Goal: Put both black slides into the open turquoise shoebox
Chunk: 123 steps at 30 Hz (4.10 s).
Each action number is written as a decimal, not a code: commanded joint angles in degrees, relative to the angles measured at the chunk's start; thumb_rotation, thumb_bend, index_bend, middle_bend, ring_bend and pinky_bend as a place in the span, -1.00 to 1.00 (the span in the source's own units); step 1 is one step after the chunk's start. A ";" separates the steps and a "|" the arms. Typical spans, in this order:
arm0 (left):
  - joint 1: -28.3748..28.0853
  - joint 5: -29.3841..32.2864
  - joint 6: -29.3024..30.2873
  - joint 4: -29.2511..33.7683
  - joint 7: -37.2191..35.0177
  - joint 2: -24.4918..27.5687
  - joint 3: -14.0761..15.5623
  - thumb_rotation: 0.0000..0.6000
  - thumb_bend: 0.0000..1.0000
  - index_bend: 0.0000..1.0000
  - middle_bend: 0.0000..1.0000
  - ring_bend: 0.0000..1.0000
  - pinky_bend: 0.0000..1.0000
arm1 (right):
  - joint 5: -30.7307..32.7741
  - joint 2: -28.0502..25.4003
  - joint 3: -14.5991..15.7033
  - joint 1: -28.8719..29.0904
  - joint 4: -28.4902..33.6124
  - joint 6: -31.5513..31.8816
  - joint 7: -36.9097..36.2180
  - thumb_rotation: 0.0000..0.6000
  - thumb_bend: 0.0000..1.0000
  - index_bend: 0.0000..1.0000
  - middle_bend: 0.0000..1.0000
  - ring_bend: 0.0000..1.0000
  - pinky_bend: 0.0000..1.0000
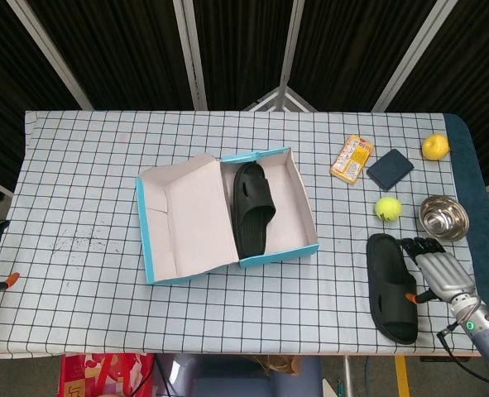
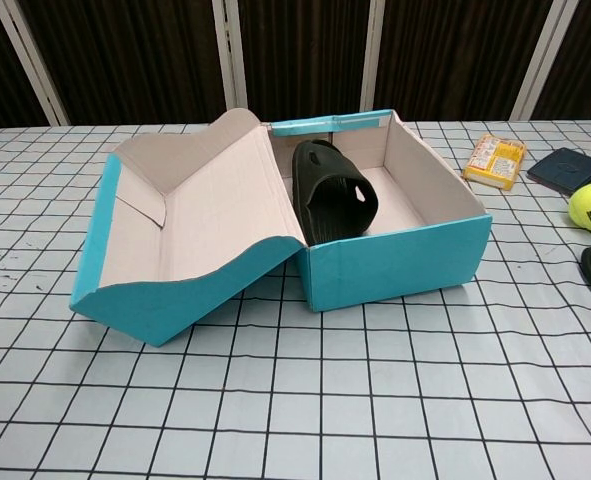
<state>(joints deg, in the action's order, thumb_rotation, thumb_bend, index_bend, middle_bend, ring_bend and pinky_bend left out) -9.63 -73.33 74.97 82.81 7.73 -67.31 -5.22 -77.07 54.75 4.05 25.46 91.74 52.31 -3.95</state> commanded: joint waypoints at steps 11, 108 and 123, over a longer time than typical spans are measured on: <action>0.02 -0.07 -0.22 -0.12 -1.06 0.26 0.01 1.00 -0.43 -0.78 -1.00 -0.99 -0.82 | 4.84 -6.77 2.73 -3.56 10.09 1.26 13.17 1.00 -0.63 -0.85 -0.78 -0.93 -1.00; -0.44 -0.30 -0.36 -0.44 0.87 -0.70 0.41 1.00 -0.43 -0.79 -1.00 -1.00 -0.82 | -3.98 7.68 0.31 -6.49 -3.36 2.42 2.25 1.00 -0.62 0.00 -0.04 -0.63 -1.00; -0.15 -0.74 0.13 -0.25 -0.32 -0.24 0.41 1.00 -0.43 -0.79 -1.00 -0.99 -0.82 | -3.94 2.59 -1.24 -7.18 -0.15 5.31 -1.97 1.00 -0.62 0.04 -0.01 -0.60 -1.00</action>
<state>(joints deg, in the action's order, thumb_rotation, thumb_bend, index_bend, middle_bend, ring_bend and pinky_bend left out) -9.79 -74.06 75.09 82.55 7.42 -67.56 -4.80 -81.15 57.73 3.06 18.33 91.33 57.36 -5.48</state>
